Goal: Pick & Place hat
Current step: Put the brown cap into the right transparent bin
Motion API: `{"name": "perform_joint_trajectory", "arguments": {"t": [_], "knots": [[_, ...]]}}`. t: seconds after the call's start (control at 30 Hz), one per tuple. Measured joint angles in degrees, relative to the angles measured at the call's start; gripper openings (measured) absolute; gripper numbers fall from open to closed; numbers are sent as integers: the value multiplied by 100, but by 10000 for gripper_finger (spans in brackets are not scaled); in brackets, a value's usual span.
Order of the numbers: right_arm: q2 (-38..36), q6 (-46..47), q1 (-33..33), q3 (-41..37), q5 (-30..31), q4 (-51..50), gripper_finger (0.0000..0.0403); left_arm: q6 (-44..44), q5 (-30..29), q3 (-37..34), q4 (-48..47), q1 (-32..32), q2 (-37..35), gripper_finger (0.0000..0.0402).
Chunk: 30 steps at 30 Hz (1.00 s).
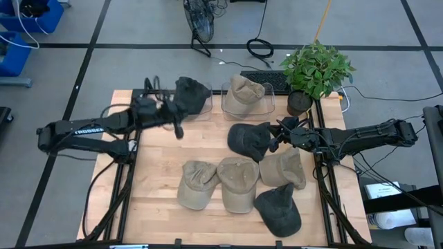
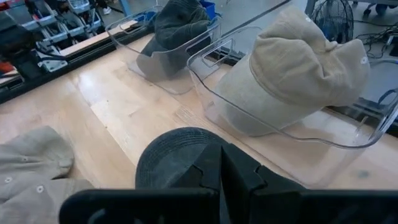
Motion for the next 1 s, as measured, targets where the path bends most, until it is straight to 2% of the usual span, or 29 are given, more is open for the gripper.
{"name": "perform_joint_trajectory", "arguments": {"t": [0.17, 0.27, 0.5, 0.63, 0.77, 0.87, 1.0], "knots": [[-1, -15, 27, 1, -448, -2, 0, -119, -694, 0, -30, -951, 198, 4], [0, -16, 26, 2, -575, -14, 0, -629, -993, 0, 83, -1325, 340, 8], [0, -16, 24, 2, -559, -22, 0, -2485, -1077, 0, 6, -1858, 636, 4], [0, 214, 26, 2, -568, -3, 0, -3245, -1076, 0, -425, -2100, 686, 11], [-33, 666, 105, 2, -782, 165, 0, -3465, -1160, -13, -1236, -2362, 599, 5], [-110, 782, 277, 2, -1018, 512, 0, -3462, -1295, -181, -1392, -2559, 372, 6], [-138, 1017, 695, 101, -723, 731, 0, -3429, -1427, -689, -1349, -2674, -167, 4]]}}
